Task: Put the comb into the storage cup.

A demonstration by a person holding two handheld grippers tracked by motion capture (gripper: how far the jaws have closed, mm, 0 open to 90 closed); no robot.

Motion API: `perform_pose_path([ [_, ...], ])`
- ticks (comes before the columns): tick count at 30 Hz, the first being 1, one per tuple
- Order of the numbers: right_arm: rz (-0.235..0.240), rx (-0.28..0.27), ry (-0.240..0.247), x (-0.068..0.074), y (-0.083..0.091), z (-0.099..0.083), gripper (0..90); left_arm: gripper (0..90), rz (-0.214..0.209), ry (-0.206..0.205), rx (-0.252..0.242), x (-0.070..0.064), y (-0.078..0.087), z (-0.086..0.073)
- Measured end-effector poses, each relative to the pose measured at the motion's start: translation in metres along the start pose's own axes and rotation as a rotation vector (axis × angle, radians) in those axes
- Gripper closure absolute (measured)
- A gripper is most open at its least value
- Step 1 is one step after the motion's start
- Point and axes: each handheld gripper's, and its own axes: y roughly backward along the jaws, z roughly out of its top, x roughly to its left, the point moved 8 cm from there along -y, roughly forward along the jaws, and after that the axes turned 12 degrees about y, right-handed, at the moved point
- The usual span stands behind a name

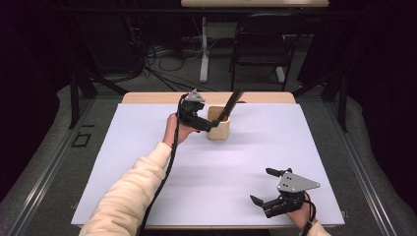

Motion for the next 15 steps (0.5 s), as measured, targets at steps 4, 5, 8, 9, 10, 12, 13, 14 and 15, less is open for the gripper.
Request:
perform_pose_path([
  [4, 0.002, 0.001, -0.001, 0.000, 0.000, 0.000, 0.0, 1.2, 0.006, 0.003, -0.004, 0.001, 0.011, -0.006],
  [5, 0.003, 0.004, -0.003, 0.000, 0.000, 0.000, 0.0, 0.7, 0.009, 0.003, -0.007, 0.002, 0.012, -0.007],
  [8, 0.001, 0.002, -0.002, 0.000, 0.000, 0.000, 0.0, 0.1, 0.021, 0.004, -0.013, 0.003, 0.022, -0.011],
  [9, 0.001, 0.002, -0.003, 0.000, 0.000, 0.000, 0.0, 0.1, 0.024, 0.004, -0.016, 0.004, 0.025, -0.012],
  [10, 0.003, 0.003, -0.004, 0.000, 0.000, -0.001, 0.0, 0.1, 0.026, 0.004, -0.018, 0.004, 0.028, -0.013],
  [12, 0.002, 0.002, -0.001, 0.000, 0.000, 0.000, 0.0, 0.1, 0.041, 0.004, -0.025, 0.005, 0.035, -0.016],
  [13, 0.002, 0.003, -0.002, 0.000, 0.000, 0.000, 0.0, 0.1, 0.053, 0.003, -0.028, 0.006, 0.038, -0.018],
  [14, 0.003, 0.003, -0.003, 0.001, 0.000, 0.000, 0.0, 0.1, 0.068, 0.005, -0.033, 0.007, 0.041, -0.020],
  [15, 0.001, 0.003, 0.000, 0.000, 0.000, 0.000, 0.0, 0.1, 0.073, 0.002, -0.033, 0.008, 0.044, -0.023],
])
